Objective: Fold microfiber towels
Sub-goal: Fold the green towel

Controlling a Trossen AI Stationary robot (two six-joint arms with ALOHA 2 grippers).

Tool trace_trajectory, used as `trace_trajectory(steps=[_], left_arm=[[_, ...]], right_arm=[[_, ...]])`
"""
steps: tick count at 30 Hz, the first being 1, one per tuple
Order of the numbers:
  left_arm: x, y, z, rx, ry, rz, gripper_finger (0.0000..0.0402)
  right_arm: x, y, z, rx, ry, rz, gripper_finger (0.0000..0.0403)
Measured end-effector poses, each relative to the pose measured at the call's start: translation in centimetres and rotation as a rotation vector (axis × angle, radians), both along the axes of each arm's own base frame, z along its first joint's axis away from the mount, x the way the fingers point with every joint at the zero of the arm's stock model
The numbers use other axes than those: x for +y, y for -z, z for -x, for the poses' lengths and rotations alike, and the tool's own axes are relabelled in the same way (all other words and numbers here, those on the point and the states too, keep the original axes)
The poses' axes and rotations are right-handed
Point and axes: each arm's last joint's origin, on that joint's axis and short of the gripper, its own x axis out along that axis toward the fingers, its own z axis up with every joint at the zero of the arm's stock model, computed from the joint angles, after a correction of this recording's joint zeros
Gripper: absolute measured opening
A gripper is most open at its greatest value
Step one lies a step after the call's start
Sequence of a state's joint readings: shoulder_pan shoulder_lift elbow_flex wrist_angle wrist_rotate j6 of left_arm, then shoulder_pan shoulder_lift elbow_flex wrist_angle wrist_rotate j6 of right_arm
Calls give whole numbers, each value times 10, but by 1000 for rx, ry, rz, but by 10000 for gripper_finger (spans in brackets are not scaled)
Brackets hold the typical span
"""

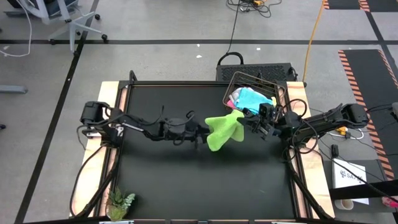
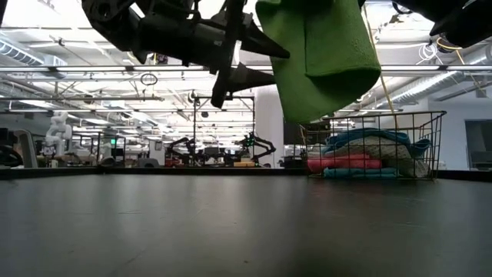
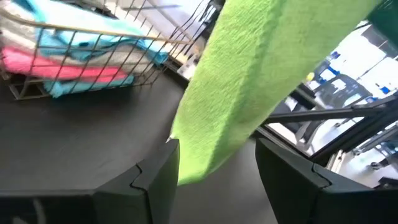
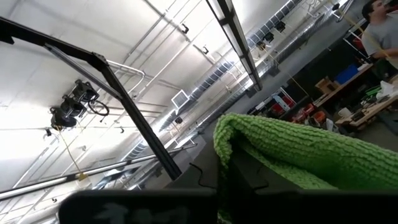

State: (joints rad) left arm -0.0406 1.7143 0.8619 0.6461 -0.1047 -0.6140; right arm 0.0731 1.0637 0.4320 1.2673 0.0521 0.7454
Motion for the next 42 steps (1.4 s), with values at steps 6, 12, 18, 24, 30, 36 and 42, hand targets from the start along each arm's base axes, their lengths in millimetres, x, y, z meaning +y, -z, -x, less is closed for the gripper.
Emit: trace_trajectory(steps=[6, 12, 18, 24, 30, 36, 42], left_arm=[[1, 0, -1, -12, -2, -2, 214], [2, 0, -1, -12, -6, -3, 214], [8, 0, -1, -5, -22, -24, 214], [17, 0, -1, -1, -59, -61, 214], [25, 0, 0, 2, -93, -70, 207], [25, -1, -1, -17, -98, -70, 73], [23, -14, 0, -108, -45, -80, 6]], right_arm=[[0, 1, 0, 8, 4, 0, 0], [0, 1, -1, 14, 4, 1, 0], [-1, 1, -1, 15, 27, -14, 0], [-1, 1, -1, 16, 26, -16, 0], [-1, 1, -1, 16, 26, -16, 0], [-1, 1, -1, 16, 29, -16, 0], [-1, 1, -1, 19, 26, -14, 0]])
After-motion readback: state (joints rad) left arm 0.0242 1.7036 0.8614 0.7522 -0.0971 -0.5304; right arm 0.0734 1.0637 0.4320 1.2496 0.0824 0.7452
